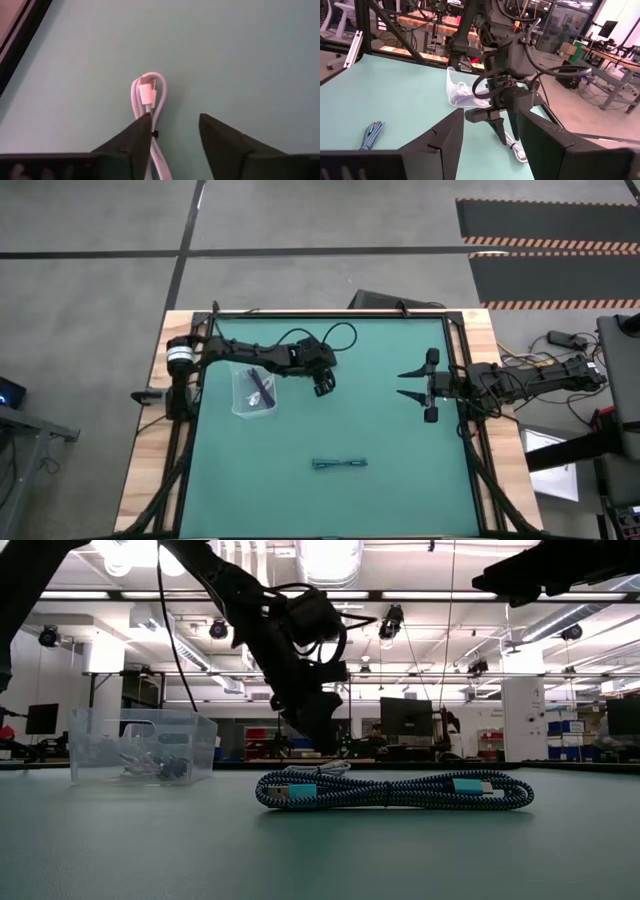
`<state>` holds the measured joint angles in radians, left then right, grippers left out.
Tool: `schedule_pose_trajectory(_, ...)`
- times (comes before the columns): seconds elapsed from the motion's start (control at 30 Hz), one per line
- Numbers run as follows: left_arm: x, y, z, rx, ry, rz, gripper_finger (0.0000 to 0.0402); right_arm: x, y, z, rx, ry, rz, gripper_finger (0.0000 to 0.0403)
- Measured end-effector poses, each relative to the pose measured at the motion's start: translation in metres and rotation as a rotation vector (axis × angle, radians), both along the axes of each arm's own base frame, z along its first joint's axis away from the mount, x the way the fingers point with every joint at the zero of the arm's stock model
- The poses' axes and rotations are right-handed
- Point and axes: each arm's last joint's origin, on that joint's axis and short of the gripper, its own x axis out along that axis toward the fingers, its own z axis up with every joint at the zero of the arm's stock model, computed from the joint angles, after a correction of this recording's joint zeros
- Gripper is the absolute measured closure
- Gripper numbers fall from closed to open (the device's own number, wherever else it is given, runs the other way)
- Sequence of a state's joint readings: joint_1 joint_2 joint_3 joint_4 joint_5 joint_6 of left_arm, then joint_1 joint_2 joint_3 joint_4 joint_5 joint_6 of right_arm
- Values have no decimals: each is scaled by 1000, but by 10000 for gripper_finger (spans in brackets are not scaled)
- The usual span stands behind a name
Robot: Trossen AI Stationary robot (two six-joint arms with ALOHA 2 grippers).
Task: Pick and place USB-C Cables
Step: Put the gray charger cable into the transparent bin
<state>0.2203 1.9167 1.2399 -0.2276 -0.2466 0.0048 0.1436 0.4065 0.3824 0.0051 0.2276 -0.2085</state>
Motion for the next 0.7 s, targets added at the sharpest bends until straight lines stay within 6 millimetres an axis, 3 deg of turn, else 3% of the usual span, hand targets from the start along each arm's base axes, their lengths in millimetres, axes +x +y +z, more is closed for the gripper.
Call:
schedule_pose_trajectory(0.2, -4, 7, -3, -15, 2, 39, 209, 0, 0, 0, 0, 0, 0, 227)
schedule_pose_trajectory(0.5, -4, 14, -6, 4, 3, 69, 205, 0, 0, 0, -1, 1, 0, 227)
schedule_pose_trajectory(0.7, -1, 16, -21, 1, 30, 74, 205, 0, 0, 0, -1, 2, 0, 227)
